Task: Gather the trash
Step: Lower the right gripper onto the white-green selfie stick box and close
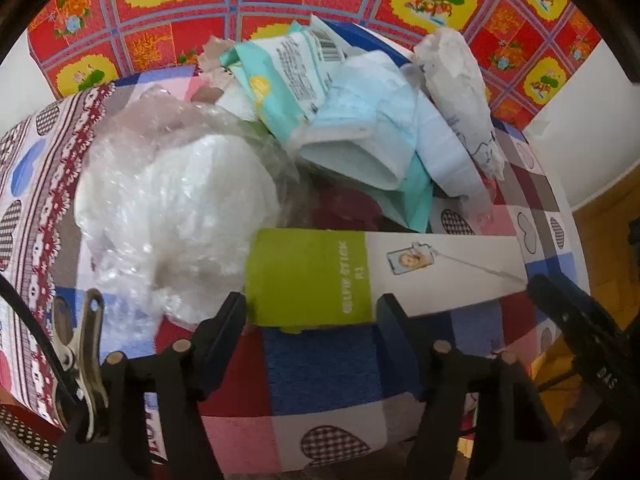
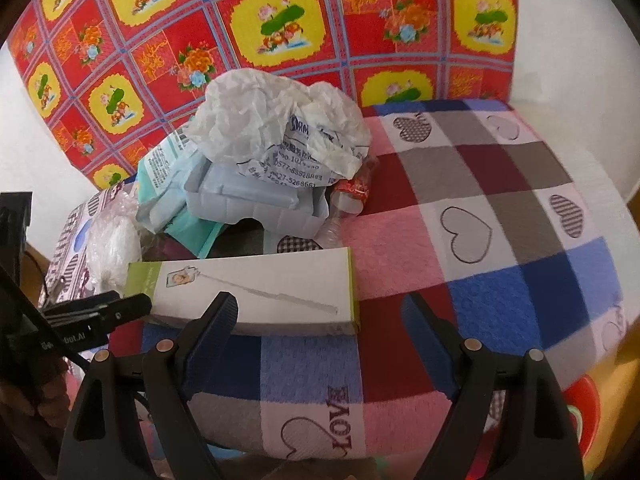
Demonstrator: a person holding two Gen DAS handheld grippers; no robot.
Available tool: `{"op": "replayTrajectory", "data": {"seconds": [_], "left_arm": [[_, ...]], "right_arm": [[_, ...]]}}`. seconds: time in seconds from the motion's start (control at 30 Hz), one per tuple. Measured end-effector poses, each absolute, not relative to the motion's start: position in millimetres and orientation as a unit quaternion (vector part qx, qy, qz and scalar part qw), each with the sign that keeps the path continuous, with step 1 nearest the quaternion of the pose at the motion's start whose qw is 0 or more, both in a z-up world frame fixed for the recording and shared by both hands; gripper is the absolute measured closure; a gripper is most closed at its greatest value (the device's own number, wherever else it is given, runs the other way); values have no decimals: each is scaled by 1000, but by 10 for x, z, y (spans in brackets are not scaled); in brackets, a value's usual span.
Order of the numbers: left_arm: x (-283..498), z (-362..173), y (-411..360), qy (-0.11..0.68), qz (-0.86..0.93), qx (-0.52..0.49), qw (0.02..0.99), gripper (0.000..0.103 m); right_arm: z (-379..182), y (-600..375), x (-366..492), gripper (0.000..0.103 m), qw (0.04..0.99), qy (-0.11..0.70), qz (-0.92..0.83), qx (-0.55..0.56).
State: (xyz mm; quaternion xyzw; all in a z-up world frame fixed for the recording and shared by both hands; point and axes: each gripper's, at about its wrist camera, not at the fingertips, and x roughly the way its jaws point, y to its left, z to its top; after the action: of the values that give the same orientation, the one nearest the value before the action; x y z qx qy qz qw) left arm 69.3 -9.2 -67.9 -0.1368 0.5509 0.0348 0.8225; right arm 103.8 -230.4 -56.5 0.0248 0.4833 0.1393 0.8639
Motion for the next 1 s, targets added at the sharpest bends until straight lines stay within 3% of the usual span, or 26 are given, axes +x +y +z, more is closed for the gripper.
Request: {"op": "replayTrajectory", "data": {"seconds": [0.43, 1.0], "left_arm": [[784, -751, -84, 525, 59, -186, 828, 31], [759, -783, -379, 547, 25, -206, 811, 31]], "right_arm": [[-840, -2264, 1345, 20, 820, 533, 205, 40], [-862, -2551, 1494, 22, 805, 550, 216, 52]]}}
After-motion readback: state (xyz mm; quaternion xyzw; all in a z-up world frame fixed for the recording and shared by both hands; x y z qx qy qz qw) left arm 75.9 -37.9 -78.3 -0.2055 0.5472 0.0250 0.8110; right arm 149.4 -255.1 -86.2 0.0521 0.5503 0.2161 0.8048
